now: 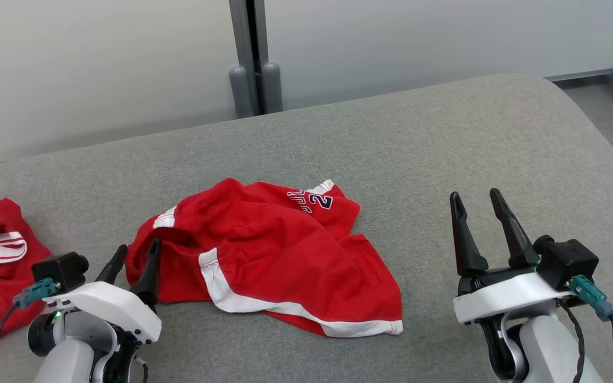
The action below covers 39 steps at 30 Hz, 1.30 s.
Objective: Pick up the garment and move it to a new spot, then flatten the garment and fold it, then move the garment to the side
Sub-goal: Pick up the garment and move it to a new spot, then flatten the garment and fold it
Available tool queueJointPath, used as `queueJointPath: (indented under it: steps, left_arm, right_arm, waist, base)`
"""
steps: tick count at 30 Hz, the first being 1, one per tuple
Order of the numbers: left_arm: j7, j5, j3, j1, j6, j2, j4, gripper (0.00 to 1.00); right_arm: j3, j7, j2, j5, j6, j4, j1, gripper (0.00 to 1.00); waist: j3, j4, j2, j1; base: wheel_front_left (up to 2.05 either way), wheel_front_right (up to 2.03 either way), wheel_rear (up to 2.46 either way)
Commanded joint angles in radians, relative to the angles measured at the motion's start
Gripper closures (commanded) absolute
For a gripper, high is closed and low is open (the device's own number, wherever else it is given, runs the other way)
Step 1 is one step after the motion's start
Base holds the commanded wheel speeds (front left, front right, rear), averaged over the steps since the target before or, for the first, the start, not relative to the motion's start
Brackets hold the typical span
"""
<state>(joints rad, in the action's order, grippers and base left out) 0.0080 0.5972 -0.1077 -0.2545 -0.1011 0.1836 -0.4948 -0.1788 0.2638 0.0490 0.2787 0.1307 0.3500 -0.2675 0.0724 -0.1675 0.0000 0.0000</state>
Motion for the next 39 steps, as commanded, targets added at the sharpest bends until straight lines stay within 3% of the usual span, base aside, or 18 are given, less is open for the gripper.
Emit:
queueJointPath:
  steps: [1,9,13,27,39]
  left_arm:
    - [-0.015,-0.007,-0.007,-0.019,-0.008,0.012,-0.008,0.0]
    - [-0.063,-0.046,-0.015,-0.007,0.002,0.062,0.073,0.0]
    - [-0.096,-0.09,-0.017,0.037,0.043,0.082,0.172,0.0]
    - [-0.201,-0.179,-0.043,0.275,0.192,0.032,0.43,0.0]
    - [-0.161,-0.179,-0.065,0.332,0.223,0.024,0.518,0.0]
  right_arm:
    - [-0.003,0.001,0.004,-0.004,0.0,0.005,0.003,0.0]
    - [-0.002,0.001,0.021,-0.004,0.0,0.007,0.014,0.0]
    - [-0.004,0.001,0.02,-0.005,0.0,0.003,0.024,0.0]
    - [0.026,0.0,0.017,0.011,0.0,-0.033,0.138,0.0]
    - [0.026,-0.07,0.025,0.023,0.0,-0.012,0.144,0.0]
  waist:
    - [-0.016,0.015,0.0,0.0]
    - [-0.041,0.036,0.0,0.0]
    - [-0.052,0.044,0.0,0.0]
    - [-0.085,0.066,0.0,0.0]
    - [-0.082,0.088,0.0,0.0]
  base:
    - [0.0,0.0,0.0]
    - [0.0,0.0,0.0]
    - [0.0,0.0,0.0]
    - [0.0,0.0,0.0]
    - [0.0,0.0,0.0]
